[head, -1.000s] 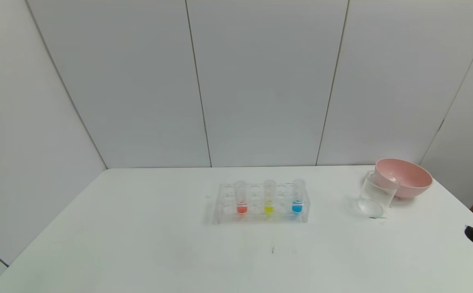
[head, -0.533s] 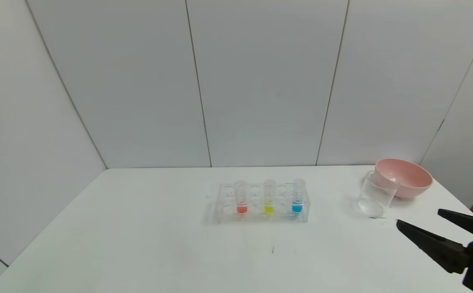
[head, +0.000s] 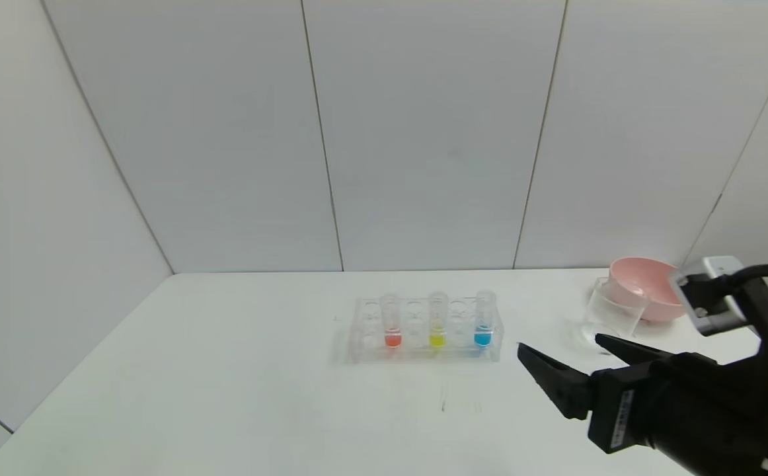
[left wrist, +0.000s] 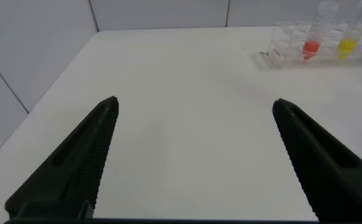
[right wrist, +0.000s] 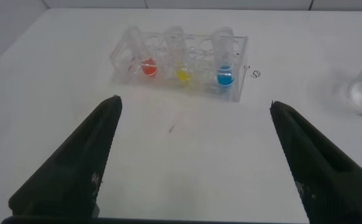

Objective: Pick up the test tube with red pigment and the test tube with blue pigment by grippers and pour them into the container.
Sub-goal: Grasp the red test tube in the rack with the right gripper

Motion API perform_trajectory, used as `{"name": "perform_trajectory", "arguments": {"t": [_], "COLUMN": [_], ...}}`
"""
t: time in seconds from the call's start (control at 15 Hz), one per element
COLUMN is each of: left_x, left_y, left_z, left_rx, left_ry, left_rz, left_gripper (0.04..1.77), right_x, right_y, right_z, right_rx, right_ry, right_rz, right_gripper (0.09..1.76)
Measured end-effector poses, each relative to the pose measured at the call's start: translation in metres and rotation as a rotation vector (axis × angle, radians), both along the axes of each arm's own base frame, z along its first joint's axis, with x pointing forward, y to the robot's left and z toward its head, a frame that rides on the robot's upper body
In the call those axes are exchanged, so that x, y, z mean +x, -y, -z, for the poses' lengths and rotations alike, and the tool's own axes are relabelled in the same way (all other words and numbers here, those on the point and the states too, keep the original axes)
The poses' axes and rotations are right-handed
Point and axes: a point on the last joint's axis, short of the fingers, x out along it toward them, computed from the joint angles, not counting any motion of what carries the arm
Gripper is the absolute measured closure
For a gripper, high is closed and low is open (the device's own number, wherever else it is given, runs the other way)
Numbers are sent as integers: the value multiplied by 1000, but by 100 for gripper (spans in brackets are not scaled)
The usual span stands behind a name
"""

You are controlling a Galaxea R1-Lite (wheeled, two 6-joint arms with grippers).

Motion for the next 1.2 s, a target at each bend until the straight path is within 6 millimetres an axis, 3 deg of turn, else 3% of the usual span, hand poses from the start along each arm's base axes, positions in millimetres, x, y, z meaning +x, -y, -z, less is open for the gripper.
{"name": "perform_trajectory", "arguments": {"t": [0.73, 1.2], "left_x": [0, 0], "left_y": [0, 0], "left_z": [0, 0], "left_rx": [0, 0], "left_ry": [0, 0], "left_rz": [0, 0], "left_gripper": [5, 5], "right_x": [54, 71], "right_y": [-120, -166], "right_z": [22, 45], "right_rx": [-84, -158], "right_ry": [-5, -39], "right_rz": [27, 18], "right_gripper": [14, 14]}}
